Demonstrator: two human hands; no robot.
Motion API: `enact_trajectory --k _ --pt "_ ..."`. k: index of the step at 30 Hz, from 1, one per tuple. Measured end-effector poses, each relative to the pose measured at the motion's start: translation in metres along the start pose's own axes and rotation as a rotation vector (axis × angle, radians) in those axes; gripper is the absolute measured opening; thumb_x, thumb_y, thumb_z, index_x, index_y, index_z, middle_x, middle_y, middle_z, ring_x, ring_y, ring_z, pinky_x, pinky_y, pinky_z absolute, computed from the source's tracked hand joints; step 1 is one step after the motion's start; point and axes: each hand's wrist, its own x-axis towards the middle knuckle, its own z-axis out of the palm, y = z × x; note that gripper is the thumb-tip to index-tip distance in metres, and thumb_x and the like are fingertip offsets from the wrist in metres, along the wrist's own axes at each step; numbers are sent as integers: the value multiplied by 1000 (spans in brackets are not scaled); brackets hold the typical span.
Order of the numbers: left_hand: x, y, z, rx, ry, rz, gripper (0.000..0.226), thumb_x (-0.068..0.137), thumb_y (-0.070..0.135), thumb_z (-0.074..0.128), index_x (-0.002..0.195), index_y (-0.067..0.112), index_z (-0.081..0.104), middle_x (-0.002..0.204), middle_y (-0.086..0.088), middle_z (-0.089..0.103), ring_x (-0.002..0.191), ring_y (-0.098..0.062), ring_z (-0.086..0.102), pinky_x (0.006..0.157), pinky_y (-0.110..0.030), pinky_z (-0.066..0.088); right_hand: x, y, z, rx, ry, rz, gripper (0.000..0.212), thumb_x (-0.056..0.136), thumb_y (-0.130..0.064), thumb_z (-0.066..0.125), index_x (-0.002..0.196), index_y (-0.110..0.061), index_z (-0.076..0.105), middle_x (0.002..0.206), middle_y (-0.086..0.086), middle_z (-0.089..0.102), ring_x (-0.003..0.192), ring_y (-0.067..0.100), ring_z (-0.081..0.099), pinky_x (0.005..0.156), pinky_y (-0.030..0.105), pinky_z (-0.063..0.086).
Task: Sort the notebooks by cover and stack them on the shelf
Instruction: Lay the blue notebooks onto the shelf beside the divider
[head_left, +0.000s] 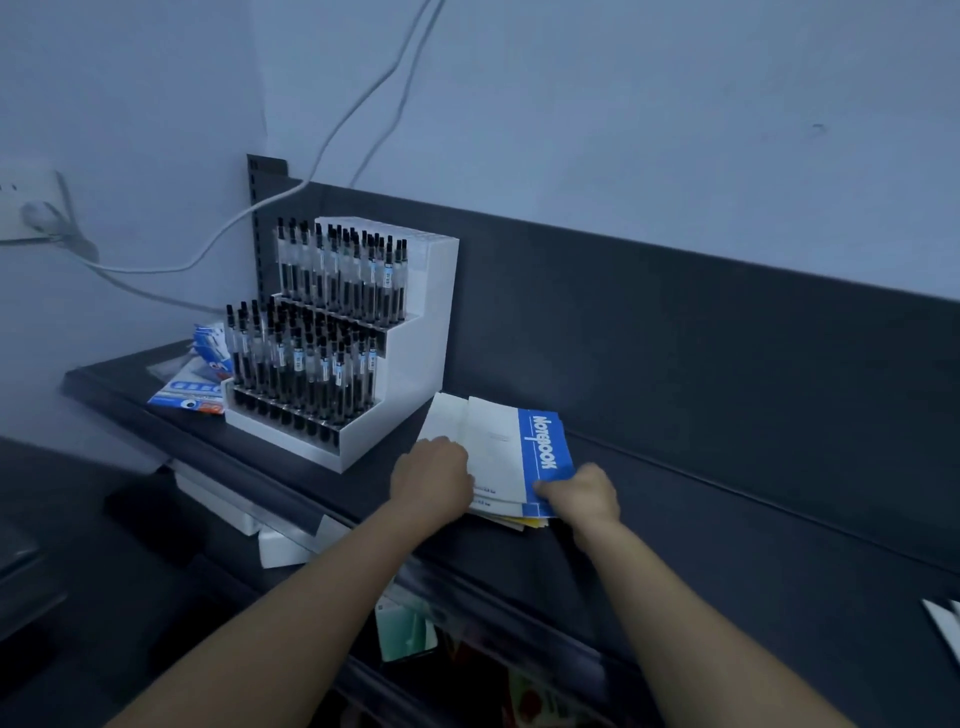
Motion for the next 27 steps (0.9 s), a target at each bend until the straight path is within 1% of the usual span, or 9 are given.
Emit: enact_trajectory --k 3,5,7,10,14,15,18,21,27 --pt "0 -1 1 -39 9 -8 24 94 19 46 71 13 48 99 -7 59 96 -27 56 69 -31 39 2 5 -2 179 -20 51 27 77 -17 75 82 -15 49 96 3 63 89 23 64 80 37 54" --pt "1 0 0 -88 -3 -22 25 93 18 46 69 12 48 94 -6 60 94 -27 58 66 -31 39 1 7 -3 250 -11 51 25 78 -17 74 81 -19 49 102 6 67 89 26 66 75 37 56" --pt "3 1 2 -173 -26 -50 18 93 21 46 86 13 61 101 -4 63 99 -26 58 72 -31 44 1 10 -5 275 18 14 17 82 -18 67 84 -20 51 102 7 68 79 24 65 58 31 50" --pt "6 4 1 -321 -56 -108 26 95 27 45 108 10 62 111 -5 64 105 -25 57 84 -32 46 -4 9 -9 381 62 -29 6 91 -15 56 96 -17 53 98 7 67 58 17 54 39 23 37" --pt "9 13 -7 -675 -102 -186 33 101 25 42 126 7 53 123 -10 58 97 -22 55 77 -31 45 -9 6 -19 570 75 -53 7 94 -14 55 100 -18 54 93 4 67 57 13 52 39 21 36" --pt "9 15 -9 -817 -127 -207 29 101 22 44 123 7 55 121 -12 60 90 -21 57 70 -31 48 -10 6 -22 589 76 -63 8 95 -15 55 102 -19 55 92 3 67 56 13 51 39 21 36" --pt "8 21 -16 -1086 -186 -255 16 99 18 51 90 7 58 91 -13 67 64 -19 60 51 -27 49 -14 7 -30 637 99 -88 7 96 -19 55 103 -20 56 86 1 66 53 13 46 38 19 34" --pt "5 30 -17 -1083 -185 -249 21 99 23 52 85 8 55 73 -10 64 48 -17 54 41 -23 41 -18 11 -39 670 132 -105 9 97 -21 54 105 -19 56 85 1 66 54 14 47 38 19 34" --pt "-4 63 -9 -1028 -194 -178 35 98 31 51 70 9 53 57 -8 57 32 -12 44 39 -22 33 -34 32 -69 696 221 -112 8 97 -20 53 105 -18 55 95 0 68 63 10 58 41 16 40"
